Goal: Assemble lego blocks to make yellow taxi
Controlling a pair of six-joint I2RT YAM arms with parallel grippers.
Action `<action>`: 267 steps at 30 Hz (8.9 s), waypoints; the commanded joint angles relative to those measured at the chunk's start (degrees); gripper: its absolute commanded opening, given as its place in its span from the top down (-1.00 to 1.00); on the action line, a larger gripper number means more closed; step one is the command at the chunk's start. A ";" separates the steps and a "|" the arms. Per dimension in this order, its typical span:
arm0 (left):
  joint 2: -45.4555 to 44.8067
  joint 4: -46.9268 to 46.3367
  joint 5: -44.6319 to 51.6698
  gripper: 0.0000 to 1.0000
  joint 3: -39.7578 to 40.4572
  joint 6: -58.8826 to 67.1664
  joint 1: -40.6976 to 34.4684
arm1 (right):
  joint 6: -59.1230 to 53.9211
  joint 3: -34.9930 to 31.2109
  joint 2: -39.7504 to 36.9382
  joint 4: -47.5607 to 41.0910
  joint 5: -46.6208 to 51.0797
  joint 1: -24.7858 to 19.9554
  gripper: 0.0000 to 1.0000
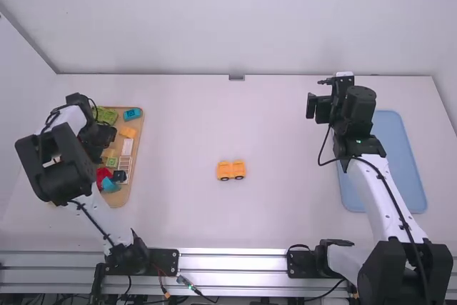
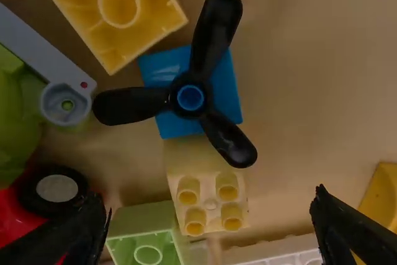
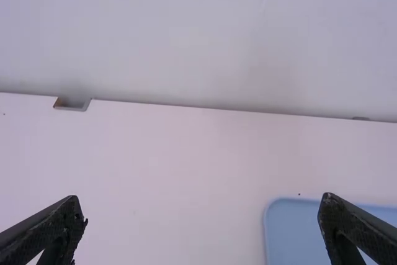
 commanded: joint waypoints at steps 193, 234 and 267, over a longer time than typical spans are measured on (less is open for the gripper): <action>-3.98 17.40 53.48 -0.95 -28.04 136.74 -27.06 | -52.09 -17.00 23.61 12.44 -51.49 14.51 -0.98; -3.98 18.73 49.09 0.96 -28.92 136.52 -27.10 | -47.78 -20.87 28.61 23.23 -47.60 16.70 -0.98; -17.92 21.00 47.45 0.96 -26.49 109.15 -34.25 | -46.45 -8.66 42.01 19.69 -55.91 18.40 -0.98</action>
